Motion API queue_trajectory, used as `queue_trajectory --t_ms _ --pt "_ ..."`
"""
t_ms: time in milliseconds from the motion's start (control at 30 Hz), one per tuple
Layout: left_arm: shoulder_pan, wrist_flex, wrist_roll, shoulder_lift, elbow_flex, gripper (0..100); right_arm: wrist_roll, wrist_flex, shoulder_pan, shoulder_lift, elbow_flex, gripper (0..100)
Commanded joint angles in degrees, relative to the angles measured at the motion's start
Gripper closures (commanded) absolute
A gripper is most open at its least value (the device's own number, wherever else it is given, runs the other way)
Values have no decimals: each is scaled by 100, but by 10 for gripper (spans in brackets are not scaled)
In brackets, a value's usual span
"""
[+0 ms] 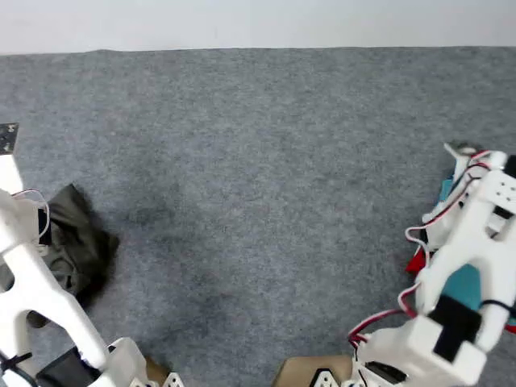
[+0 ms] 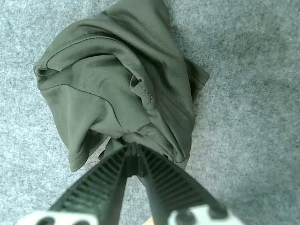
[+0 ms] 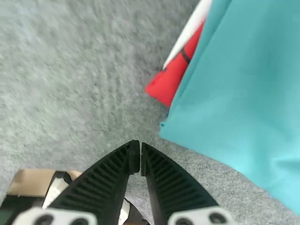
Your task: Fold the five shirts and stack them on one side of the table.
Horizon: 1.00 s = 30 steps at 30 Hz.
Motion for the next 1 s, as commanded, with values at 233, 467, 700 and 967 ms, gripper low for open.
queue_trajectory --t_ms 233,467,700,967 --pt "26 62 -396 -158 -57 892 -888 374 -479 -778 53 989" --pt "9 9 -1029 0 -40 773 -897 391 -479 -787 607 989" --pt "-343 -123 -1723 1108 -31 768 -897 400 -479 -796 1011 989" --pt "-413 -949 -1908 2963 -119 795 -897 400 -488 -796 1354 989"
